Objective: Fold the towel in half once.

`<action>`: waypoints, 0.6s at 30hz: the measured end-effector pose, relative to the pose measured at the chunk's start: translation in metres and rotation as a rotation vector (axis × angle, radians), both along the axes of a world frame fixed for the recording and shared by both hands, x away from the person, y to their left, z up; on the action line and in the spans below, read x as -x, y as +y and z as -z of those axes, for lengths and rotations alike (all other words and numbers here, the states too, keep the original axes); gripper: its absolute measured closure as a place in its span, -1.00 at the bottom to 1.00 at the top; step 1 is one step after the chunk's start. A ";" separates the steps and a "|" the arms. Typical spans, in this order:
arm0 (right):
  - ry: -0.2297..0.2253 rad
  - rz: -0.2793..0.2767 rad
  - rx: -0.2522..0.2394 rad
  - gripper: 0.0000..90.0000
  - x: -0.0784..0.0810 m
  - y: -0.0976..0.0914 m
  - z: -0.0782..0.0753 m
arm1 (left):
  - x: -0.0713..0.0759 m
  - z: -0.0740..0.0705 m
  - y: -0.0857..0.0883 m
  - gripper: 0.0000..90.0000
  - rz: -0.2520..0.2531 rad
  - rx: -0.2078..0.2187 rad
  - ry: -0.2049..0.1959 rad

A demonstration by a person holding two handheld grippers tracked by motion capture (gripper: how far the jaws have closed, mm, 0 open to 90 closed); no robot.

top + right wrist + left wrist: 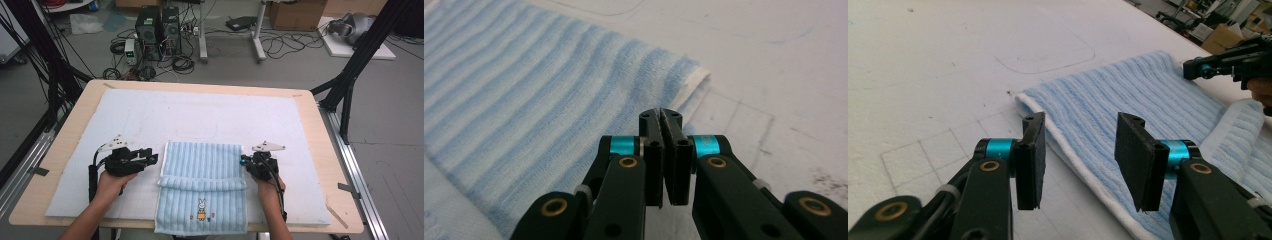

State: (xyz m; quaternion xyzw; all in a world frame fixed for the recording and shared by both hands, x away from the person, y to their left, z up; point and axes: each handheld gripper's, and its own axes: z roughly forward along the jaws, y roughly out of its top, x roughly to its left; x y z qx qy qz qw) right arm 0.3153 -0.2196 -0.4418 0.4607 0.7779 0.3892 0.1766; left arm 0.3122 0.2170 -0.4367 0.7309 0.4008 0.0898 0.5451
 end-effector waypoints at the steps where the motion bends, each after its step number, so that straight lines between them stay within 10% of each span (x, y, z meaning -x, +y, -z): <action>1: 0.007 0.005 -0.002 0.96 0.000 0.000 0.001 | -0.001 0.000 -0.001 0.26 -0.003 -0.001 0.001; 6: 0.000 0.013 0.031 0.82 0.001 0.002 0.001 | -0.010 0.000 -0.007 0.37 -0.015 0.004 0.010; 13: 0.010 0.027 -0.053 0.23 -0.001 -0.002 0.001 | -0.033 0.007 -0.028 0.43 -0.018 -0.092 0.050; 18: 0.040 0.011 -0.007 0.13 -0.004 0.006 0.007 | -0.044 0.015 -0.044 0.05 -0.028 -0.181 0.096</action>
